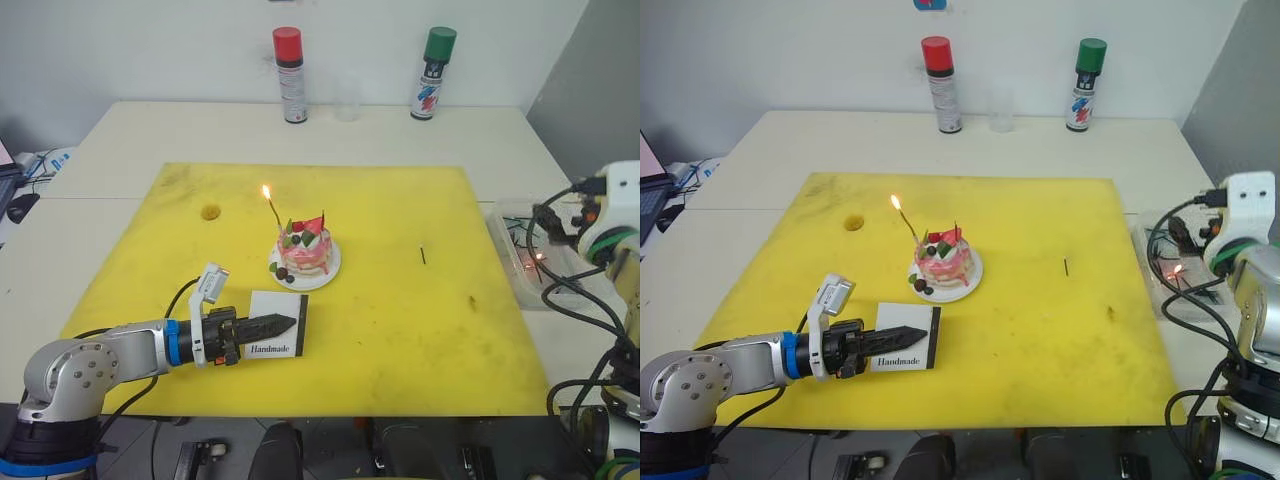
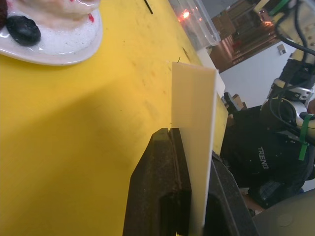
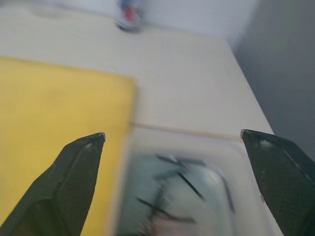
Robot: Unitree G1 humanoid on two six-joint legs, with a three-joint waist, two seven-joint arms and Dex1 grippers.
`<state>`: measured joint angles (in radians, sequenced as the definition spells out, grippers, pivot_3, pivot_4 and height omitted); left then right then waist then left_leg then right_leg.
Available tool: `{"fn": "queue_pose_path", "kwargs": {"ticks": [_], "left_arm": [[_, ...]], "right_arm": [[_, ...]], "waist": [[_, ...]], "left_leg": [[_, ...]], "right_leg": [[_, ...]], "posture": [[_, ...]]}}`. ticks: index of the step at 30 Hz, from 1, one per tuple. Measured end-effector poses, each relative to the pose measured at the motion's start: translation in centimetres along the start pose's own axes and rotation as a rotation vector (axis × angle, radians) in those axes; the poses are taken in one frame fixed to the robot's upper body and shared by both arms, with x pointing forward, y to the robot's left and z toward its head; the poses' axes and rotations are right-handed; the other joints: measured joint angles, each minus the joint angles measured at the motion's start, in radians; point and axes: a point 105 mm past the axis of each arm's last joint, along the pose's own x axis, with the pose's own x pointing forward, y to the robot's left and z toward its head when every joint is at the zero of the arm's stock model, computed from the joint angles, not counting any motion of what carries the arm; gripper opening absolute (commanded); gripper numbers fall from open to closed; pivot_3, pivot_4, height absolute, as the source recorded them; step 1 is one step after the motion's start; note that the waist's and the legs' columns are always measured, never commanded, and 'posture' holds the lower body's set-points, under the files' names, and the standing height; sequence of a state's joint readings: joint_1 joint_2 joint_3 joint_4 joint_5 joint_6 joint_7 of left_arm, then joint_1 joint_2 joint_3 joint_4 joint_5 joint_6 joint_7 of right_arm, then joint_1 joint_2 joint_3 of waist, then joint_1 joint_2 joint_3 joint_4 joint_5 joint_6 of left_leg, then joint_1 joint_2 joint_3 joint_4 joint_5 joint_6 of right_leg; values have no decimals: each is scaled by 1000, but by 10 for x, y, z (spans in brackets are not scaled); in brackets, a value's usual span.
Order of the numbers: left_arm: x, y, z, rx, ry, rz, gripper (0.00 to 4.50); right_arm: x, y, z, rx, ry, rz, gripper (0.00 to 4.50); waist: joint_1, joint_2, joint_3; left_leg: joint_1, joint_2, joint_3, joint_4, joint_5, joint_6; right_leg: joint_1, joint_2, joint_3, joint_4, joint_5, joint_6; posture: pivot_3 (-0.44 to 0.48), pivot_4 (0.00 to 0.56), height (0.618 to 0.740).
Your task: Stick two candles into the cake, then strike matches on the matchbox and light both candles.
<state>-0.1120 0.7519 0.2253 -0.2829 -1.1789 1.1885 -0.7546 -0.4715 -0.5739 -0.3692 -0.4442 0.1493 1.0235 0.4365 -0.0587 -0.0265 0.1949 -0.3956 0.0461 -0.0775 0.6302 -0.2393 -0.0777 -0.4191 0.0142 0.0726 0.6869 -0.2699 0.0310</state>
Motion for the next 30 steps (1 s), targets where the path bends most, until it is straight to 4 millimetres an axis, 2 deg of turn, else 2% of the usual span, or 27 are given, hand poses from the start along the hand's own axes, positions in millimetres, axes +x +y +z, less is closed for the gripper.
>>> {"fn": "queue_pose_path", "kwargs": {"ticks": [3,6,7,11,15,21,24,30], "left_arm": [[-1,1,0,2,3,5,0],[-2,1,1,6,2,10,0],[-2,1,2,7,2,10,0],[-3,1,3,13,8,17,0],[-4,1,5,24,12,22,0],[-4,0,5,25,14,15,0],[-4,-1,5,25,14,11,0],[-5,0,4,20,15,11,0]], "right_arm": [[-4,39,-5,-47,-32,129,4449],[-7,84,-31,18,-5,215,4449],[-8,92,-40,35,17,230,4449],[-11,109,-60,66,30,181,4449],[-6,124,-74,109,45,142,4449],[1,134,-90,162,94,96,4449],[3,142,-97,188,128,92,3858],[8,147,-95,238,146,68,1707]], "waist": [[2,0,0],[4,0,0],[4,0,0],[4,0,0],[2,0,0],[2,0,0],[2,0,0],[2,0,-1]], "left_leg": [[-1,0,0,0,0,0],[-2,0,-1,0,0,0],[-3,0,-1,1,0,0],[-3,0,0,1,0,-1],[-2,1,0,0,0,-1],[-3,1,0,0,0,-1],[-2,1,0,0,0,-1],[-2,1,0,0,1,-1]], "right_leg": [[0,0,-1,-1,0,0],[0,0,-1,-2,0,0],[-1,-1,-1,-2,0,1],[0,-1,0,-4,1,2],[-1,0,-1,-4,2,1],[-1,0,-1,-4,2,1],[-1,0,-1,-4,2,1],[0,0,-1,-4,2,1]], "posture": [[0,150,740],[0,150,740],[0,150,740],[0,150,740],[0,150,740],[0,150,740],[0,150,740],[0,150,740]]}}
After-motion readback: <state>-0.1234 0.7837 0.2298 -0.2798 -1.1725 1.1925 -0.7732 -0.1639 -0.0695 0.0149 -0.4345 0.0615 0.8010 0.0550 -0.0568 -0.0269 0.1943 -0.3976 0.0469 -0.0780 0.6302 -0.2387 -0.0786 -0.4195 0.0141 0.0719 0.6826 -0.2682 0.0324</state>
